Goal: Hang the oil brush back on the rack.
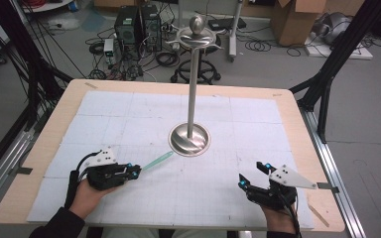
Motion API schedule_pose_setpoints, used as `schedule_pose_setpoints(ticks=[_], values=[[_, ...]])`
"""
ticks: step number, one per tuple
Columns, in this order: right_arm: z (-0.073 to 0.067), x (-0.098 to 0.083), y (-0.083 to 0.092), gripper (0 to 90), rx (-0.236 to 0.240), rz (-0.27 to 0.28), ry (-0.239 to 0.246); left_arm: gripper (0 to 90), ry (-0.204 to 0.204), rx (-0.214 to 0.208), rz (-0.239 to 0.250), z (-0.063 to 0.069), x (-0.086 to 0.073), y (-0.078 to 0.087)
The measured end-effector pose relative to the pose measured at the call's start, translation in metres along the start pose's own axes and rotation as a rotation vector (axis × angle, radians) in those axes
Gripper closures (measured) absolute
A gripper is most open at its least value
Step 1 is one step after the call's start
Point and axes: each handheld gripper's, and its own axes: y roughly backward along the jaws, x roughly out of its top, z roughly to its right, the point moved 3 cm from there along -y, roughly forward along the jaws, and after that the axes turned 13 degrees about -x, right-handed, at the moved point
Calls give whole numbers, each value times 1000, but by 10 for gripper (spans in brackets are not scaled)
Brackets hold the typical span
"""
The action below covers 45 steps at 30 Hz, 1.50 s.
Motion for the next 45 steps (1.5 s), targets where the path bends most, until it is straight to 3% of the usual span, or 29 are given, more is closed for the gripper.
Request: schedule_pose_setpoints(ticks=[4,7,14,18,26,31,36,45], values=[[-7,5,-2,252,32,17,16,819,-11,-24,54,4,4,4],[-18,12,-3,245,82,38,35,819,-31,-47,83,9,7,6],[-51,28,-12,208,265,59,78,818,-77,-86,145,19,14,12],[-69,35,-14,208,342,73,103,818,-92,-113,193,26,19,17],[-96,54,-15,212,506,132,126,818,-140,-168,233,38,26,20],[-103,63,-21,236,568,148,85,817,-158,-186,251,45,30,22],[-106,65,-29,255,600,145,68,818,-159,-215,280,51,33,22],[-120,67,-32,314,680,161,86,817,-190,-294,283,65,35,15]])
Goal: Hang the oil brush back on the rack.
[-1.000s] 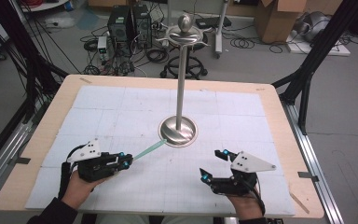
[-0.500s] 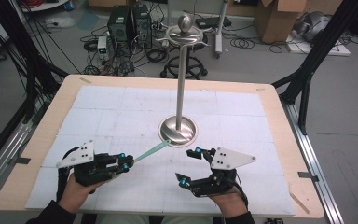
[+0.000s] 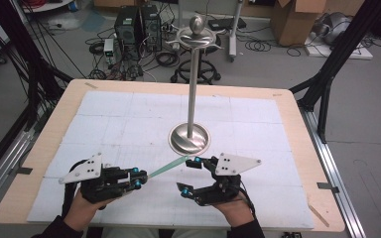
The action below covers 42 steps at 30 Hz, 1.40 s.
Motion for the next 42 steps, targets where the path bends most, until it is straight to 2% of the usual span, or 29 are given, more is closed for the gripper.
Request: schedule_pose_setpoints(ticks=[5,12,26,31,37,42], values=[[-3,1,-1,366,45,6,-3,817,-5,-35,-4,4,-1,-6],[-6,2,1,459,79,37,3,817,-13,-76,-11,8,-2,-11],[-9,1,0,600,130,52,7,817,-8,-113,-24,11,-4,-16],[-9,2,1,701,150,62,1,815,-8,-121,-38,11,-6,-19],[-9,2,1,754,196,63,-33,813,-6,-118,-43,11,-6,-19],[-10,2,2,760,204,62,-36,814,-11,-123,-45,11,-7,-20]])
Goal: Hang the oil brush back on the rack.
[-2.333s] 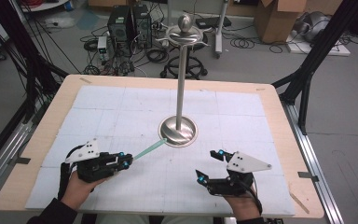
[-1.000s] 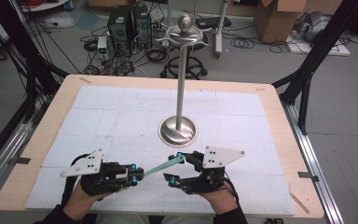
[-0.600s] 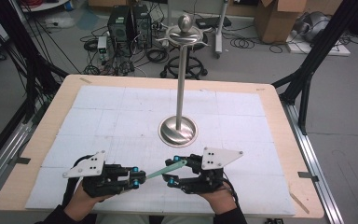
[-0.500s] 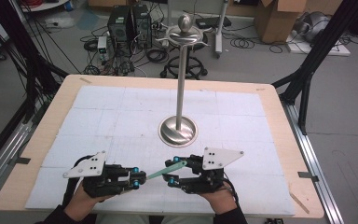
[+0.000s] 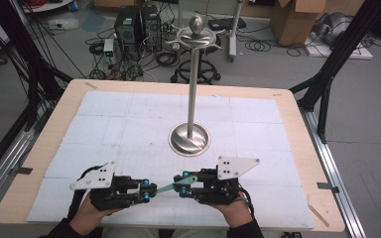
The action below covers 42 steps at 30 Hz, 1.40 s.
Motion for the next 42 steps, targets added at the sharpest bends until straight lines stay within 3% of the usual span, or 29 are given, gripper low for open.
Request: schedule_pose_setpoints(ticks=[13,21,32,42], values=[[-2,2,-1,765,-19,-28,25,795,-11,9,-14,-1,-2,-2],[-4,5,-1,772,-20,-50,33,505,27,-2,11,-2,2,1],[-10,25,-14,777,60,-74,54,461,38,-87,9,4,6,-2],[-13,42,-30,787,227,-154,91,492,55,-163,-3,8,8,-6]])
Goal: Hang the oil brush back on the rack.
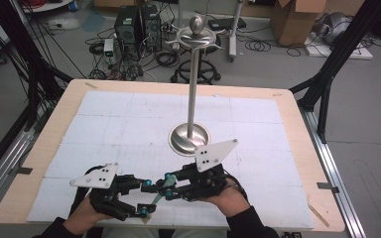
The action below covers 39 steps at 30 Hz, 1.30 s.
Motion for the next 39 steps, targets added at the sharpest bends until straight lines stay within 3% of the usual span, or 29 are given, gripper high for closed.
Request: schedule_pose_setpoints(ticks=[5,11,15,21,28,29,31,33,37,39], values=[[3,8,-10,820,50,-31,29,526,10,-16,-20,0,-2,-4],[1,15,-22,825,70,-33,39,556,7,-17,-13,0,-2,-5],[1,16,-26,825,75,-25,38,666,-12,-32,-23,2,-3,-6],[0,16,-30,824,71,-44,41,833,-22,-5,-46,2,-3,-5],[2,16,-29,815,48,-25,33,839,-24,28,-34,2,-2,-4],[2,16,-30,757,41,-18,29,840,-20,39,-34,1,-1,-3],[3,17,-30,556,-2,-1,-5,840,-17,53,-33,0,-1,-1],[6,16,-29,432,-63,16,-20,840,-15,76,-22,-1,0,1],[10,12,-26,314,-141,55,-44,840,-11,107,2,-2,1,5],[12,9,-24,283,-178,69,-56,839,-15,148,15,-4,1,8]])
